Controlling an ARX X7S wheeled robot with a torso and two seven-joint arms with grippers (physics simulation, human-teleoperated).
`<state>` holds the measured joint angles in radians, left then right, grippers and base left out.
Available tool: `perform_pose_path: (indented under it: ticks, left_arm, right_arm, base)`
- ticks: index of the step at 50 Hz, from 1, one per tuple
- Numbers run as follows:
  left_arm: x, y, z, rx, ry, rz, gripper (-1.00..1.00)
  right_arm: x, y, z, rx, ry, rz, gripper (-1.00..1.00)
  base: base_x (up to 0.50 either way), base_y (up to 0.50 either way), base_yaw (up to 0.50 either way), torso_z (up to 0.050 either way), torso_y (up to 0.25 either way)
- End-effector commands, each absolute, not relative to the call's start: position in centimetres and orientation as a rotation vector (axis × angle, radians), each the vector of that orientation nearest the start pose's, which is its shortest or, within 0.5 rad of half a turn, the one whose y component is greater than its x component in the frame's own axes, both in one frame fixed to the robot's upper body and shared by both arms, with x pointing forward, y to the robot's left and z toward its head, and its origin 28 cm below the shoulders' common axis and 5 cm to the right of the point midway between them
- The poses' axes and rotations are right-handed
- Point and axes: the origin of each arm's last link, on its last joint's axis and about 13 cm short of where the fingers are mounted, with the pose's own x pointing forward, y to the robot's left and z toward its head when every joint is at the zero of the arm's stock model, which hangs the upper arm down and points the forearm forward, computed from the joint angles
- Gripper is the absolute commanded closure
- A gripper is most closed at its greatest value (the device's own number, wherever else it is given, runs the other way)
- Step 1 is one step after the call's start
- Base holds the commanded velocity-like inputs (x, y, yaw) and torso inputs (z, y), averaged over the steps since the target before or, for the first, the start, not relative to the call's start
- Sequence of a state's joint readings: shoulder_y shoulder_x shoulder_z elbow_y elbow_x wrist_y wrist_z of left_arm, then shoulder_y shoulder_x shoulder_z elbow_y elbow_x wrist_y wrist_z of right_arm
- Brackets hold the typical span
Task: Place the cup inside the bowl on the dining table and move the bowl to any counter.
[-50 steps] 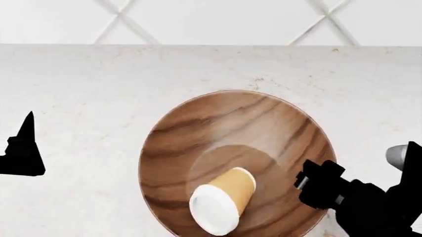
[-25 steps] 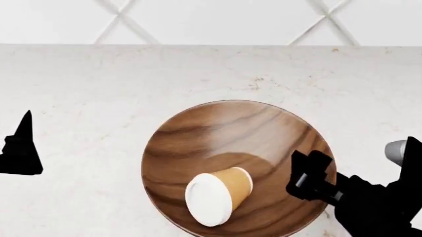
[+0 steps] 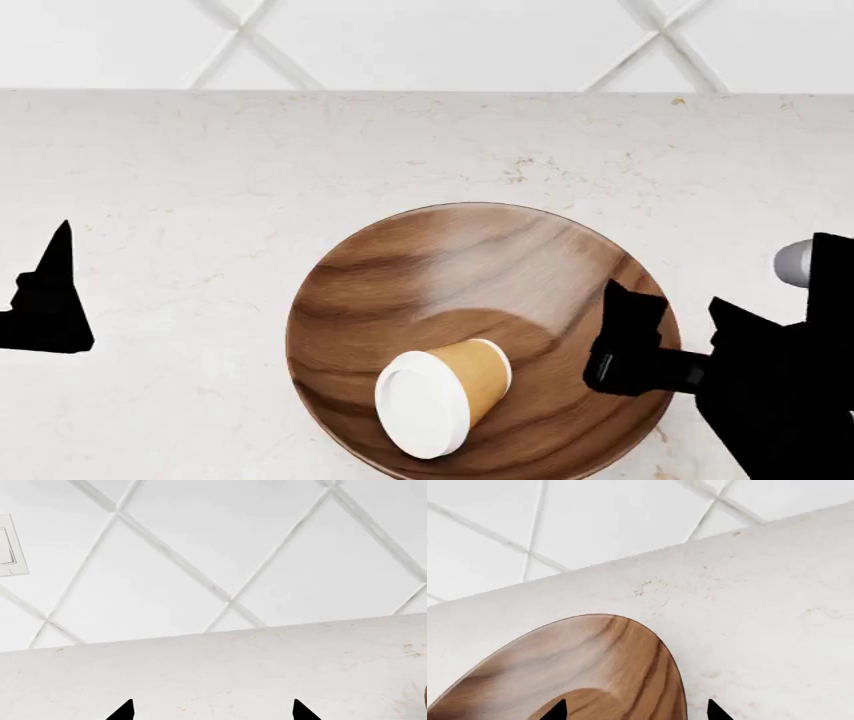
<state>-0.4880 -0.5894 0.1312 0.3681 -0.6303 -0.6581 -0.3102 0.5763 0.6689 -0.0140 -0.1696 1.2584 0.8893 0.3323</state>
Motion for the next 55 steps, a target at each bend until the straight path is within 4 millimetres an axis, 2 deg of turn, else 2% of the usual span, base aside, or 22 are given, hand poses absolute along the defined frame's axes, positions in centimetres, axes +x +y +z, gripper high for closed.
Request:
perform_pose_path:
  ticks: [1, 5, 8, 9, 11, 15, 18, 23, 24, 30, 31, 32, 38, 42, 46, 55]
  left_arm:
    - [26.7, 28.0, 18.3, 0.106, -0.081, 0.006, -1.0]
    - [26.7, 27.4, 18.5, 0.092, -0.068, 0.008, -1.0]
    - [26.6, 27.7, 19.0, 0.088, -0.062, 0.007, -1.0]
    - [26.5, 27.1, 19.1, 0.088, -0.062, 0.006, -1.0]
    - [26.5, 27.2, 19.5, 0.089, -0.058, 0.003, -1.0]
    - [26.7, 27.2, 21.1, 0.103, -0.062, -0.009, -1.0]
    - [26.8, 26.3, 21.9, 0.11, -0.06, -0.016, -1.0]
    - [26.8, 25.6, 22.8, 0.104, -0.053, -0.036, -1.0]
    - [26.8, 25.1, 23.4, 0.108, -0.06, -0.045, -1.0]
    - [27.2, 25.1, 26.1, 0.124, -0.076, -0.052, -1.0]
    - [27.5, 25.7, 26.9, 0.131, -0.086, -0.052, -1.0]
    - [27.8, 25.3, 27.3, 0.126, -0.091, -0.047, -1.0]
    - [28.6, 24.6, 29.7, 0.119, -0.108, -0.068, -1.0]
    - [29.2, 24.8, 31.0, 0.123, -0.116, -0.071, -1.0]
    - [29.8, 24.6, 32.3, 0.134, -0.125, -0.067, -1.0]
    - [31.2, 23.6, 34.9, 0.128, -0.172, -0.098, -1.0]
  right_arm:
    - [24.7, -19.2, 20.9, 0.144, 0.171, 0.176, -1.0]
    - [23.2, -18.9, 21.8, 0.122, 0.137, 0.168, -1.0]
    - [22.7, -18.9, 22.7, 0.111, 0.115, 0.167, -1.0]
    - [22.5, -18.9, 23.1, 0.109, 0.107, 0.166, -1.0]
    - [22.3, -18.9, 23.8, 0.103, 0.095, 0.163, -1.0]
    - [21.8, -18.8, 25.5, 0.081, 0.07, 0.164, -1.0]
    - [21.3, -18.7, 26.7, 0.064, 0.058, 0.17, -1.0]
    - [21.3, -18.4, 27.8, 0.06, 0.042, 0.182, -1.0]
    - [21.4, -18.2, 28.6, 0.057, 0.023, 0.187, -1.0]
    - [21.5, -18.2, 30.0, 0.035, -0.022, 0.193, -1.0]
    - [21.5, -18.2, 30.5, 0.016, -0.025, 0.189, -1.0]
    - [21.5, -18.2, 30.8, 0.008, -0.033, 0.191, -1.0]
    - [21.4, -18.4, 33.0, -0.032, -0.084, 0.174, -1.0]
    - [21.9, -18.6, 33.3, -0.035, -0.08, 0.17, -1.0]
    - [22.5, -18.8, 35.4, -0.059, -0.119, 0.167, -1.0]
    - [22.3, -18.8, 36.4, -0.11, -0.141, 0.154, -1.0]
  base:
    - [0.0, 0.0, 0.0, 0.0, 0.0]
    - [0.0, 0.0, 0.0, 0.0, 0.0]
    - [0.0, 0.0, 0.0, 0.0, 0.0]
    - [0.0, 0.0, 0.0, 0.0, 0.0]
    - [0.0, 0.0, 0.0, 0.0, 0.0]
    - [0.0, 0.0, 0.0, 0.0, 0.0]
    - [0.0, 0.0, 0.0, 0.0, 0.0]
    - [0.0, 0.0, 0.0, 0.0, 0.0]
    - [0.0, 0.0, 0.0, 0.0, 0.0]
    - [0.0, 0.0, 0.0, 0.0, 0.0]
    - [0.0, 0.0, 0.0, 0.0, 0.0]
    - [0.0, 0.0, 0.0, 0.0, 0.0]
    - [0.0, 0.0, 0.0, 0.0, 0.0]
    - [0.0, 0.0, 0.0, 0.0, 0.0]
    - [0.0, 0.0, 0.0, 0.0, 0.0]
    - [0.0, 0.0, 0.0, 0.0, 0.0]
